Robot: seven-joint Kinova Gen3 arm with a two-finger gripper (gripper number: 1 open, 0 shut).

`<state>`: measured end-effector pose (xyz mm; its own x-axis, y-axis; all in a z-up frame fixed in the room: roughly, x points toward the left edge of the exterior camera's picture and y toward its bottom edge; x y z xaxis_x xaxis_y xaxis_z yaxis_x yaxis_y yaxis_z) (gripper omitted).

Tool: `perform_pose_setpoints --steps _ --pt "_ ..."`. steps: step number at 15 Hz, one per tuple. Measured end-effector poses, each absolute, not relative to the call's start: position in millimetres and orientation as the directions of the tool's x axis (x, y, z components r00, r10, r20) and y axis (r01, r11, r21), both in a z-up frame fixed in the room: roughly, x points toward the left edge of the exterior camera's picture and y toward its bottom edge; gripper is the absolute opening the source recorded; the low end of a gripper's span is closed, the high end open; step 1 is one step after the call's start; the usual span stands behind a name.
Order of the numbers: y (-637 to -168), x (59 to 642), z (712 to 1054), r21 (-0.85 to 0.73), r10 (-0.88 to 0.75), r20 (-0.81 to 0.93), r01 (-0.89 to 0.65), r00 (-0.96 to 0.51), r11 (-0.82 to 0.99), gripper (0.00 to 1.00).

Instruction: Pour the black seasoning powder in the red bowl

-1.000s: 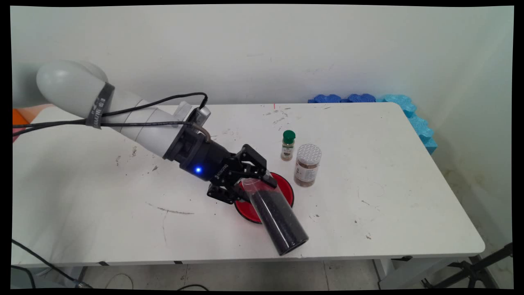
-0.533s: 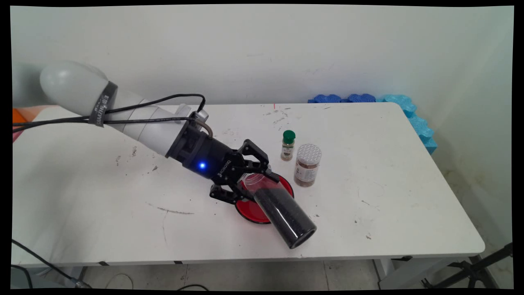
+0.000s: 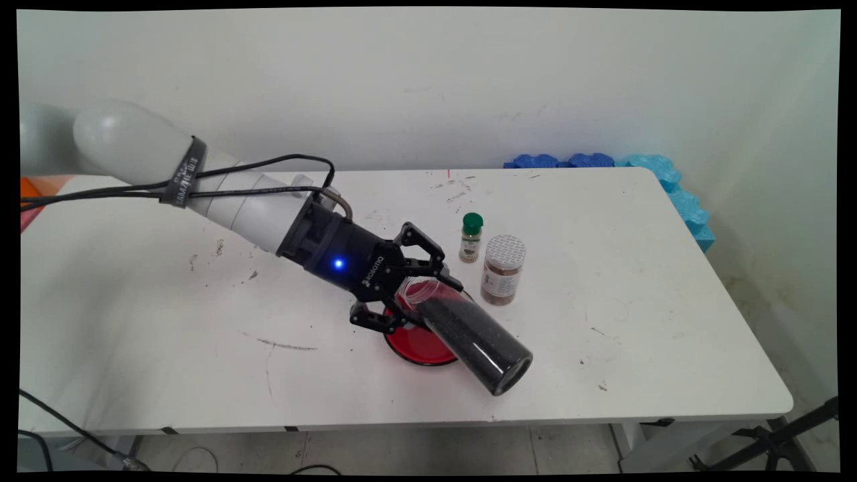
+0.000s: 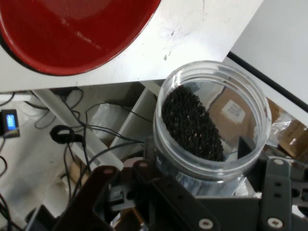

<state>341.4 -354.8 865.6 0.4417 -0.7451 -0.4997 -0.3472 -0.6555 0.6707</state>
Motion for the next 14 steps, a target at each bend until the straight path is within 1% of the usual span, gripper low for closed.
perform_pose_setpoints --steps 14 --pt "-360.6 335.3 864.2 0.592 -0.61 -0.64 -0.207 0.466 -0.779 0.0"
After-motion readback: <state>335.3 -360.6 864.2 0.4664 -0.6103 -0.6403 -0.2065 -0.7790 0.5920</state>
